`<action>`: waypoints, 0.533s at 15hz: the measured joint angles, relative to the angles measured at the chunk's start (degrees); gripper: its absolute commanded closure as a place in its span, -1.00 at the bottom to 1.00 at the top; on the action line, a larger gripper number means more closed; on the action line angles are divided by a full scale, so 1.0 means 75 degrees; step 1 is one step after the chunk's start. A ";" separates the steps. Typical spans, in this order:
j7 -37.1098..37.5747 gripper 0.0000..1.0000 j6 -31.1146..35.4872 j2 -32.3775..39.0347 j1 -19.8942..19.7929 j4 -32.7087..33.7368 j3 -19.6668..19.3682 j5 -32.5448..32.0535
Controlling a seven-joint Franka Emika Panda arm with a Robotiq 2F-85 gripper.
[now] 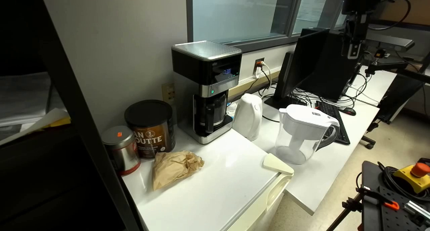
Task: Press one of the buttons on the right side of the coffee making machine
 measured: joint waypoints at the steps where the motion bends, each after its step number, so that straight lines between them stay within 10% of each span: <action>1: -0.0001 -1.00 0.0194 0.0002 0.0002 -0.0104 0.0061 -0.0025; 8: 0.0020 0.12 0.1608 0.0004 0.0031 -0.0923 0.0539 -0.0820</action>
